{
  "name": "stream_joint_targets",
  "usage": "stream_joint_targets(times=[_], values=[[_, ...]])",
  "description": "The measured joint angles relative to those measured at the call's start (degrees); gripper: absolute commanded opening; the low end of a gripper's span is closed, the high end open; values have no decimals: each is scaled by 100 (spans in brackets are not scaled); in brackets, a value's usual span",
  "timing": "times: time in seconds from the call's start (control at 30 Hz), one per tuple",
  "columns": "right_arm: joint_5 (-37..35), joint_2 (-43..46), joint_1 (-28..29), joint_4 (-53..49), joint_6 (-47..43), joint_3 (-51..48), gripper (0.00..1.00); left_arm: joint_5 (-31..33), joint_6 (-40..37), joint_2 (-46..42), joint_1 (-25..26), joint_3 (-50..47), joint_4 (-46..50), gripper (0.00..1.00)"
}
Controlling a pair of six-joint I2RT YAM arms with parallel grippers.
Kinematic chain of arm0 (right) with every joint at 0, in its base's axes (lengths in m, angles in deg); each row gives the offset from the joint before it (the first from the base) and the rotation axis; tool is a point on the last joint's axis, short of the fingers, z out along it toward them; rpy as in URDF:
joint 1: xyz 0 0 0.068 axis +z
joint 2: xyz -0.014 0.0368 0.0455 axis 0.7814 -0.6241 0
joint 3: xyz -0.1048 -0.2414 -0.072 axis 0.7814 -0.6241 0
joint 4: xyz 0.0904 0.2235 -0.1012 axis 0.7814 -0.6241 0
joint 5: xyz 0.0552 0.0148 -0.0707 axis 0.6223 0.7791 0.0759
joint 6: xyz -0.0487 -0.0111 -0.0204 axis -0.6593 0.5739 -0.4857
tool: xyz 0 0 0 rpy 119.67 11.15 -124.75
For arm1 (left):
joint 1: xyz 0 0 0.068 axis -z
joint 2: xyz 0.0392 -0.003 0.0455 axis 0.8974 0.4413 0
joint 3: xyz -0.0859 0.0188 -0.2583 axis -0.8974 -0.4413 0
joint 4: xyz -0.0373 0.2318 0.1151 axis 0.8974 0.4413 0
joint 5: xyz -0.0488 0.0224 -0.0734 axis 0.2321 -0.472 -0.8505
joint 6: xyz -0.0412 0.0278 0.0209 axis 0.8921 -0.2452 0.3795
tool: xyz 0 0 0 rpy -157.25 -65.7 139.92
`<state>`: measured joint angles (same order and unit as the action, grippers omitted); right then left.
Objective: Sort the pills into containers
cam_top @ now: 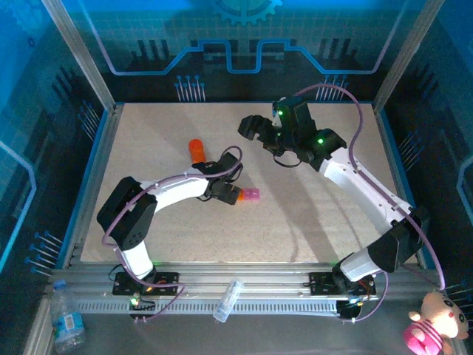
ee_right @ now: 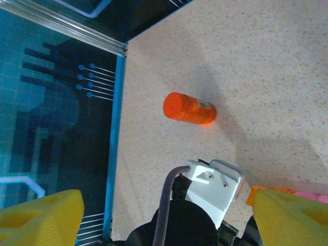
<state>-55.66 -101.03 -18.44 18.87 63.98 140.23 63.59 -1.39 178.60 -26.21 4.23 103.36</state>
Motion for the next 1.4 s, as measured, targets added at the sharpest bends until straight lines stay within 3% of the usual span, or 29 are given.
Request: stream_joint_targets(times=[0.77, 1.13, 1.4], values=[[444, 146, 26, 881, 31, -568, 85, -61, 22, 275, -417, 291, -216, 97], [455, 859, -118, 1097, -533, -2599, 82, -214, 341, 201, -483, 85, -621, 97], [-44, 824, -190, 940, -1198, -3200, 77, -271, 490, -385, -483, -398, -920, 97]])
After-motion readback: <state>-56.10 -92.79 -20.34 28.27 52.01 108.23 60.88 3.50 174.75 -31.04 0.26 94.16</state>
